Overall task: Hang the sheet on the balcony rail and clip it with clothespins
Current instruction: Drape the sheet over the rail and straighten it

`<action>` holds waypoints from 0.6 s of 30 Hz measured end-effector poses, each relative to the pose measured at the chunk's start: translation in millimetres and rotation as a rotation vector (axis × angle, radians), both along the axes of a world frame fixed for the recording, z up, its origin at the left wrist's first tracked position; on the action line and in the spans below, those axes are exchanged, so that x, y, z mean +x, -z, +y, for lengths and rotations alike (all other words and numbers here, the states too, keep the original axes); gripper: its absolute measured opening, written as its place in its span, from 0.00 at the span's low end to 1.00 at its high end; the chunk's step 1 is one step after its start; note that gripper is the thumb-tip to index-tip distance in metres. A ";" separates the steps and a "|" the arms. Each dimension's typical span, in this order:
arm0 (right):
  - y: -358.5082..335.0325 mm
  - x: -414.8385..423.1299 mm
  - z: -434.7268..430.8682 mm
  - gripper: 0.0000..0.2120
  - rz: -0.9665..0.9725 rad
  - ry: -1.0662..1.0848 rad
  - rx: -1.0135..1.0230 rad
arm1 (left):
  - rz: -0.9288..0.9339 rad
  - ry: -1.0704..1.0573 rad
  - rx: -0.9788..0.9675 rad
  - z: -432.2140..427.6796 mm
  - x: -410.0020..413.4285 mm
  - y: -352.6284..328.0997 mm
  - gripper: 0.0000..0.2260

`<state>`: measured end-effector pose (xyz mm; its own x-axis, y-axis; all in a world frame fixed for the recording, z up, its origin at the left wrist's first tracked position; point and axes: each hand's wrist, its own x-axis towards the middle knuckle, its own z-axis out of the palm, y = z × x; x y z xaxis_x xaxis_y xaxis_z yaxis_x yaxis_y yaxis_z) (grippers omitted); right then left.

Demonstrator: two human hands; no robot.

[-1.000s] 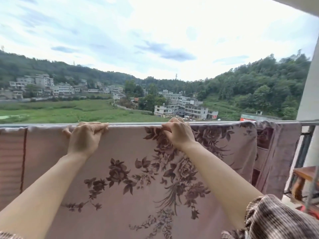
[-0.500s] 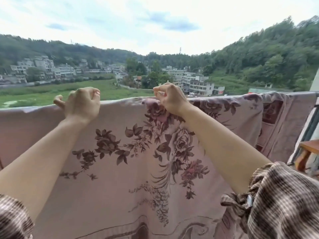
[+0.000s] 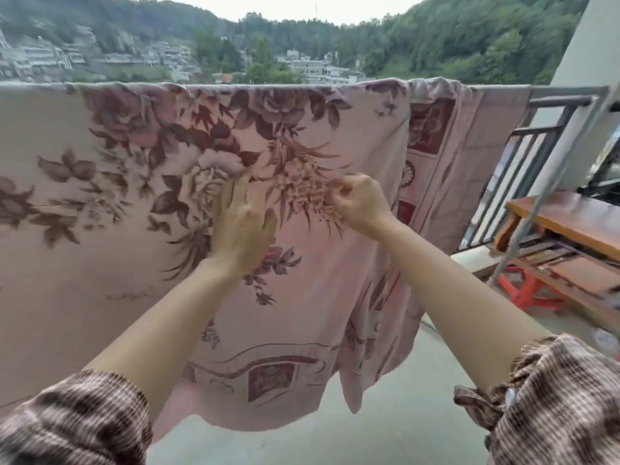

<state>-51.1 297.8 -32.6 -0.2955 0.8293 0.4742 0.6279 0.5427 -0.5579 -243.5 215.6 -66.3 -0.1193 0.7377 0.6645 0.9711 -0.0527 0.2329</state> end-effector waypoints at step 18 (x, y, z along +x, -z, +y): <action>42.1 303.8 224.9 0.21 0.262 0.277 -0.313 | -0.134 0.219 -0.213 216.3 323.5 31.9 0.26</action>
